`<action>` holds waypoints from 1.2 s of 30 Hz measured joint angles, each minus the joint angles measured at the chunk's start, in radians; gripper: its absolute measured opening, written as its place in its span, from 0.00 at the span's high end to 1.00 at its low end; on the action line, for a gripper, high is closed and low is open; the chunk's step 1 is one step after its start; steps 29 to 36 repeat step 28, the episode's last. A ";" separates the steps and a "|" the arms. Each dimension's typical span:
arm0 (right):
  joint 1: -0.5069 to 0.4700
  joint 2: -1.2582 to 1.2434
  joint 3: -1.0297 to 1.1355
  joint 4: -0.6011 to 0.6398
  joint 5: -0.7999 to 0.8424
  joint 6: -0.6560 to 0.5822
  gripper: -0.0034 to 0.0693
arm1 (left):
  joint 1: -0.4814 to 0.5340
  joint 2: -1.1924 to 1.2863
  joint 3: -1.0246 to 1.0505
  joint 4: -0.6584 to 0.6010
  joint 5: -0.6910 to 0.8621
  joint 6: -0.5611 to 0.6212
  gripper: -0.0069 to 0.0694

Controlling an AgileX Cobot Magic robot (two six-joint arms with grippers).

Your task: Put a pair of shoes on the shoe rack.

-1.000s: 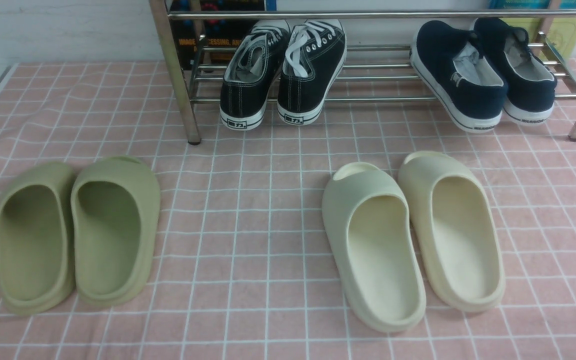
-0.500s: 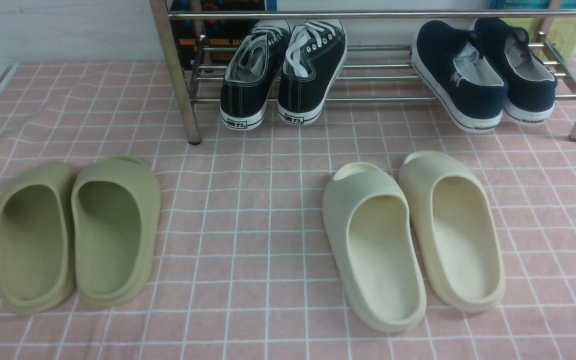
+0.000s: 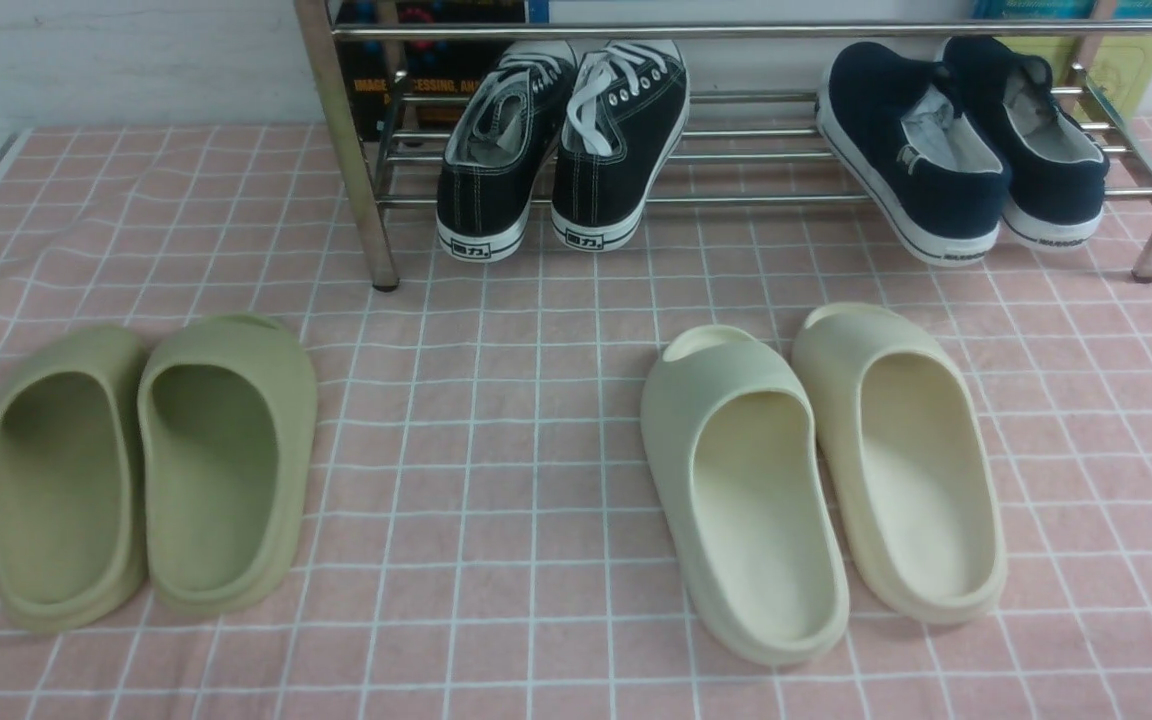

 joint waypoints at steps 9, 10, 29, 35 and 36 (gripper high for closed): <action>0.000 0.000 0.000 0.000 0.000 0.000 0.94 | 0.000 0.000 0.000 0.006 0.000 0.000 0.60; 0.000 0.000 0.000 0.000 0.000 0.000 0.94 | 0.000 0.000 0.000 0.007 0.000 0.000 0.60; 0.000 0.000 0.000 0.000 0.000 0.000 0.91 | 0.000 0.000 0.000 0.013 0.000 0.000 0.60; 0.000 0.000 0.000 0.000 0.000 0.000 0.91 | 0.000 0.000 0.000 0.013 0.000 0.000 0.60; 0.000 0.000 0.000 0.000 0.000 0.000 0.91 | 0.000 0.000 0.000 0.013 0.000 0.000 0.60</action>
